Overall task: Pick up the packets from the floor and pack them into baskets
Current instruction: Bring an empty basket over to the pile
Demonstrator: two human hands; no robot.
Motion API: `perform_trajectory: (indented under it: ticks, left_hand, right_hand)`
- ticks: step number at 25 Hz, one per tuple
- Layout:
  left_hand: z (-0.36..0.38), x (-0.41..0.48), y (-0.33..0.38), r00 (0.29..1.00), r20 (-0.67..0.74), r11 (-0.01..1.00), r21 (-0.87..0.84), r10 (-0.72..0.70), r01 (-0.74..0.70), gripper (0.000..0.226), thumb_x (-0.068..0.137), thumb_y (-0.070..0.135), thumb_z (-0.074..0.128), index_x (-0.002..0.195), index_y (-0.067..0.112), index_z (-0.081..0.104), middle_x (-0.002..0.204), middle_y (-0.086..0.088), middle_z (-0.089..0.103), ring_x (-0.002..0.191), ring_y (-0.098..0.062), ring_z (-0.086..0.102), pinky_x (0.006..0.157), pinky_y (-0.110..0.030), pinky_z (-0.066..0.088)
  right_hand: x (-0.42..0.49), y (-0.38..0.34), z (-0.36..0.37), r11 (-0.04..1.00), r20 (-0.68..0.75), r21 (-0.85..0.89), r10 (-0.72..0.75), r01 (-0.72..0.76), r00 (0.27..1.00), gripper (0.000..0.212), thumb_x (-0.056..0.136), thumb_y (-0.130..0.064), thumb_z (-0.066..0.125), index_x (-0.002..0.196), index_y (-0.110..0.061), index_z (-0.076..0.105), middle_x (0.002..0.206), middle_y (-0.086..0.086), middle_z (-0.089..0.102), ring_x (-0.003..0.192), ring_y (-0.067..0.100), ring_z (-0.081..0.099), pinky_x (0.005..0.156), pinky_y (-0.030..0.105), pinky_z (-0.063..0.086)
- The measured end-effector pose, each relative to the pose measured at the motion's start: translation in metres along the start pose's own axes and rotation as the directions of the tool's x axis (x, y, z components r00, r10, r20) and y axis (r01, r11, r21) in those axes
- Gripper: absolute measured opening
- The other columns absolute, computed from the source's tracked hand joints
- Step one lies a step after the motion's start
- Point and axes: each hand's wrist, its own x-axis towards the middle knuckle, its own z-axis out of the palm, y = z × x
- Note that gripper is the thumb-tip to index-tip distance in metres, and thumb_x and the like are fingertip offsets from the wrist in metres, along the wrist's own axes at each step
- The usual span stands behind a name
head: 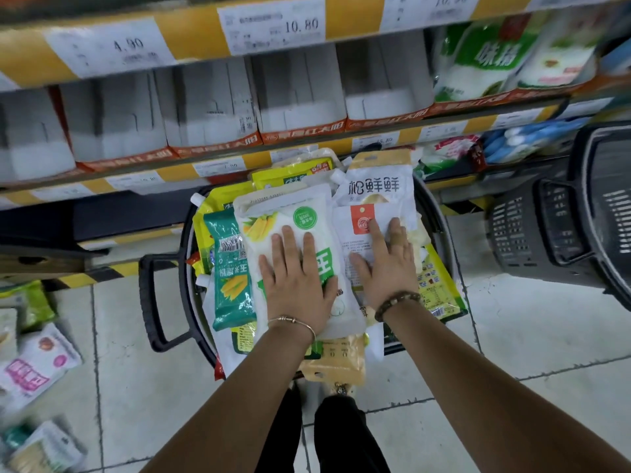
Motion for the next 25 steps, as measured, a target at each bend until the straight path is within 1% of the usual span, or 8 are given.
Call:
perform_trajectory:
  ticks: [2, 4, 9, 12, 16, 21, 23, 25]
  left_hand:
    - [-0.025, -0.006, -0.003, 0.989, 0.144, 1.000, -0.018, 0.015, -0.013, 0.066, 0.095, 0.045, 0.034, 0.150, 0.019, 0.009, 0.158, -0.011, -0.006, 0.146, -0.029, -0.002, 0.115, -0.049, 0.000]
    - [-0.059, -0.020, -0.003, 0.978, 0.208, 0.997, -0.079, 0.019, -0.002, 0.058, 0.097, 0.040, 0.034, 0.149, 0.024, 0.013, 0.158, -0.002, -0.003, 0.146, -0.019, 0.003, 0.116, -0.044, -0.003]
    - [-0.154, -0.068, 0.008, 0.993, 0.116, 0.958, -0.288, 0.021, 0.013, 0.046, 0.096, 0.032, 0.041, 0.141, 0.032, 0.032, 0.150, 0.010, 0.030, 0.135, -0.013, 0.034, 0.117, -0.033, 0.015]
    - [-0.210, -0.091, 0.022, 0.995, 0.092, 0.904, -0.428, 0.027, 0.015, 0.041, 0.096, 0.031, 0.044, 0.136, 0.034, 0.038, 0.144, 0.012, 0.038, 0.118, -0.017, 0.051, 0.108, -0.033, 0.032]
    - [-0.286, -0.119, 0.050, 0.994, 0.049, 0.814, -0.578, 0.098, -0.052, 0.038, 0.097, 0.029, 0.046, 0.135, 0.032, 0.042, 0.140, 0.009, 0.045, 0.117, -0.015, 0.052, 0.100, -0.031, 0.042]
    - [-0.357, -0.162, 0.090, 0.940, 0.046, 0.730, -0.643, 0.338, -0.231, 0.036, 0.097, 0.027, 0.047, 0.133, 0.033, 0.043, 0.138, 0.012, 0.045, 0.101, -0.006, 0.056, 0.092, -0.026, 0.047]
    - [-0.367, -0.174, 0.103, 0.902, 0.051, 0.695, -0.656, 0.428, -0.293, 0.035, 0.095, 0.025, 0.051, 0.129, 0.033, 0.047, 0.123, 0.015, 0.050, 0.110, -0.008, 0.054, 0.093, -0.023, 0.044]
    - [-0.367, -0.186, 0.120, 0.856, 0.053, 0.657, -0.666, 0.514, -0.354, 0.032, 0.092, 0.022, 0.056, 0.122, 0.031, 0.053, 0.107, 0.014, 0.055, 0.104, -0.008, 0.056, 0.089, -0.021, 0.044]
  right_hand:
    - [-0.007, -0.004, -0.021, 0.999, 0.047, 0.013, 0.046, -0.047, 0.998, 0.068, 0.097, -0.047, 0.034, 0.151, -0.023, 0.002, 0.158, 0.009, -0.005, 0.146, 0.025, -0.003, 0.118, 0.038, 0.002]
    - [-0.023, -0.011, -0.049, 0.993, 0.052, 0.057, 0.099, -0.102, 0.994, 0.067, 0.098, -0.044, 0.034, 0.151, -0.023, -0.001, 0.159, 0.008, -0.004, 0.146, 0.024, 0.001, 0.118, 0.037, 0.004]
    - [-0.080, -0.027, -0.141, 0.966, 0.009, 0.171, 0.198, -0.197, 0.980, 0.065, 0.098, -0.035, 0.040, 0.151, -0.025, 0.003, 0.158, 0.002, 0.008, 0.142, 0.023, 0.021, 0.113, 0.038, 0.027]
    - [-0.117, -0.033, -0.197, 0.931, -0.014, 0.275, 0.254, -0.240, 0.967, 0.063, 0.098, -0.030, 0.042, 0.150, -0.025, 0.008, 0.156, 0.001, 0.019, 0.134, 0.025, 0.036, 0.102, 0.039, 0.041]
    - [-0.167, -0.036, -0.284, 0.852, -0.104, 0.462, 0.329, -0.247, 0.939, 0.061, 0.097, -0.025, 0.047, 0.150, -0.027, 0.015, 0.143, 0.005, 0.043, 0.106, 0.027, 0.059, 0.079, 0.034, 0.054]
    - [-0.259, -0.021, -0.371, 0.775, -0.295, 0.607, 0.426, -0.177, 0.855, 0.058, 0.094, -0.021, 0.056, 0.145, -0.020, 0.030, 0.147, 0.000, 0.038, 0.125, 0.020, 0.047, 0.101, 0.031, 0.042]
    - [-0.300, -0.008, -0.383, 0.736, -0.363, 0.654, 0.508, -0.174, 0.781, 0.056, 0.090, -0.019, 0.061, 0.141, -0.016, 0.037, 0.143, 0.003, 0.044, 0.127, 0.021, 0.046, 0.103, 0.030, 0.039]
    - [-0.344, 0.006, -0.385, 0.671, -0.379, 0.714, 0.608, -0.197, 0.697, 0.055, 0.089, -0.021, 0.063, 0.139, -0.017, 0.041, 0.140, 0.001, 0.047, 0.126, 0.020, 0.047, 0.103, 0.030, 0.039]
